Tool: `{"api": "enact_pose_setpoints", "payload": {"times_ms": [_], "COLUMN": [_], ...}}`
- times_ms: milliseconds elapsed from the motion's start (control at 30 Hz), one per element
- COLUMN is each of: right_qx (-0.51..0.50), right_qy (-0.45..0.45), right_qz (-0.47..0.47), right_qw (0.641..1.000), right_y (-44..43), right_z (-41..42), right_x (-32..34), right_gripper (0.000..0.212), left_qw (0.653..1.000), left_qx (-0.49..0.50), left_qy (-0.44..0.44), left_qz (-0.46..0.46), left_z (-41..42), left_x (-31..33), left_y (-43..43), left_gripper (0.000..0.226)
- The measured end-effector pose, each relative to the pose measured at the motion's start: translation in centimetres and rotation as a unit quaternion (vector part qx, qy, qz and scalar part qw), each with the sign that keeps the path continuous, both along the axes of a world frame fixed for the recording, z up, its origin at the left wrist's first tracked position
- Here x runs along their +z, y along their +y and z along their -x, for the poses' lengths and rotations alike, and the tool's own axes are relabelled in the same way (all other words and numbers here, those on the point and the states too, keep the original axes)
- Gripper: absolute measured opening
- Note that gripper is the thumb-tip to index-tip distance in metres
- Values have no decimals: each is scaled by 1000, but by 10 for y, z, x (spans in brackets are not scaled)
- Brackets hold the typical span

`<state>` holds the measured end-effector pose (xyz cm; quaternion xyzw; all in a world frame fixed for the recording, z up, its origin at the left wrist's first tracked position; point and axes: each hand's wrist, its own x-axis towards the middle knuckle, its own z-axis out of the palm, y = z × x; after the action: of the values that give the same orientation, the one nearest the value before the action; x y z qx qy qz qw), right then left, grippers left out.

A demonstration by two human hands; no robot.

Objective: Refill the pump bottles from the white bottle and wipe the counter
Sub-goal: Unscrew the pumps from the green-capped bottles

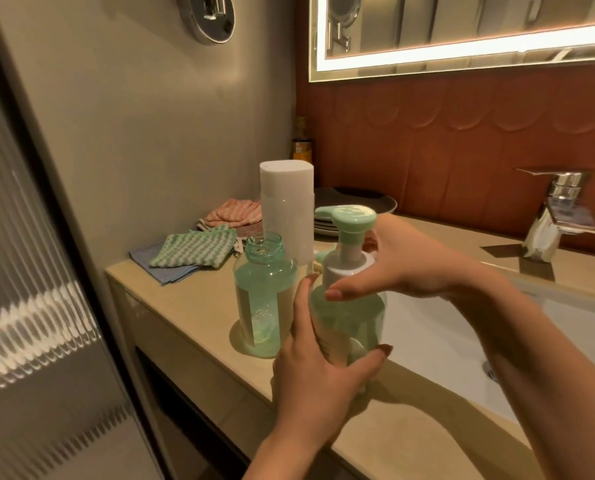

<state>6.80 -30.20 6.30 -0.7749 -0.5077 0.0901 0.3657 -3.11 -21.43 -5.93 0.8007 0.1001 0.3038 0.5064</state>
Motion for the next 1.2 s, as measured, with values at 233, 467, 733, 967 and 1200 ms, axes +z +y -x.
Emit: {"api": "enact_pose_setpoints", "payload": {"times_ms": [233,467,733,967,1200], "right_qx": [89,30,41,28,28], "right_qy": [110,27,34,66,54], "right_qz": [37,7,-26,4,29], "right_qw": [989,999,998,997,998], "right_y": [-11,4,-6,-33,-5], "right_z": [-16,-3,-13,-28,-13], "right_x": [-4,-4,-5,-1,-6], "right_gripper": [56,43,54,77,80], "left_qw": [999,1000,1000,999,999], "left_qx": [-19,-19,-19,-28,-35], "left_qy": [-25,-2,-14,-18,-28], "left_qz": [-9,9,-10,-9,15], "left_z": [-5,-5,-4,-3,-2], "left_x": [-3,-7,-4,-4,-4], "left_y": [5,5,6,5,5], "left_gripper": [103,101,101,103,104]}}
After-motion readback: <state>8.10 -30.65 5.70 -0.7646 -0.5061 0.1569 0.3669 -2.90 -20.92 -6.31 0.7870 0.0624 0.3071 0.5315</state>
